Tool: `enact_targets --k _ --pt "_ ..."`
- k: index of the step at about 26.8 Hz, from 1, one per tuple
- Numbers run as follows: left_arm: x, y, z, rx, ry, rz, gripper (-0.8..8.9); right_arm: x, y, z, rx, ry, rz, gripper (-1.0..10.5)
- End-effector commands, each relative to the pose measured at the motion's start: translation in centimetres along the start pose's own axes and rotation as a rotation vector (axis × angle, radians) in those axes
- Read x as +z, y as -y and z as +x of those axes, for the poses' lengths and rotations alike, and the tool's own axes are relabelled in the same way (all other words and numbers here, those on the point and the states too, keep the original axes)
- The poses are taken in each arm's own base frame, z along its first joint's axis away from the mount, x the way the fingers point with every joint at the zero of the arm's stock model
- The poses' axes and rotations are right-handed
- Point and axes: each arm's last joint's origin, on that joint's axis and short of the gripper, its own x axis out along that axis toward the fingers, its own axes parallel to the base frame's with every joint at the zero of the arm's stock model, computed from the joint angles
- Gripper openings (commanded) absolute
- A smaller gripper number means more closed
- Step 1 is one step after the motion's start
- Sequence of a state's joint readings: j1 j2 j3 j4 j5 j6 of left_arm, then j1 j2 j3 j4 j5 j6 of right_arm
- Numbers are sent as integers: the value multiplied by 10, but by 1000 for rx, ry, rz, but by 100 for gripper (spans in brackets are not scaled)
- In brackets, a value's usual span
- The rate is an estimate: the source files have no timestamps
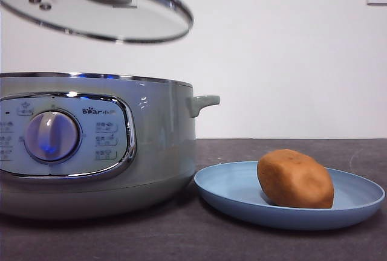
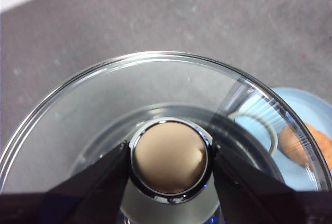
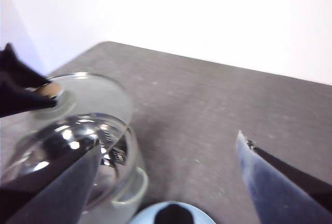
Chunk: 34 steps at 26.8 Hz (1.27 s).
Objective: Take the potato out from the steamer,put the potato on the plate,close the lid
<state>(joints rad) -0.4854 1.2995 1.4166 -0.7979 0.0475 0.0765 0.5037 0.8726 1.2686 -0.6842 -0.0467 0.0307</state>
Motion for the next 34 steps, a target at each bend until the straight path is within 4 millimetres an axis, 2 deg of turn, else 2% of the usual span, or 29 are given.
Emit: enact_targets --k 1,17,22,28,29,30,34 --pt "-2 2 3 -10 38 -20 -8 -2 1 1 -26 -17 6 438" --pt "-53 10 50 -12 -108 -37 -8 -5 1 1 -30 -57 8 438" --pt "-66 10 57 16 -162 -37 -8 -6 1 1 -30 -59 8 438" --pt "-67 10 57 14 -168 -46 2 -6 1 1 -29 -59 8 438" --pt "-66 10 57 15 -164 -56 21 -6 1 1 -29 -59 8 438" --pt "-65 10 56 16 -156 -59 80 -6 1 1 -29 -59 8 438" --pt "-62 9 54 18 -116 -66 365 -6 1 1 -29 -60 8 438"
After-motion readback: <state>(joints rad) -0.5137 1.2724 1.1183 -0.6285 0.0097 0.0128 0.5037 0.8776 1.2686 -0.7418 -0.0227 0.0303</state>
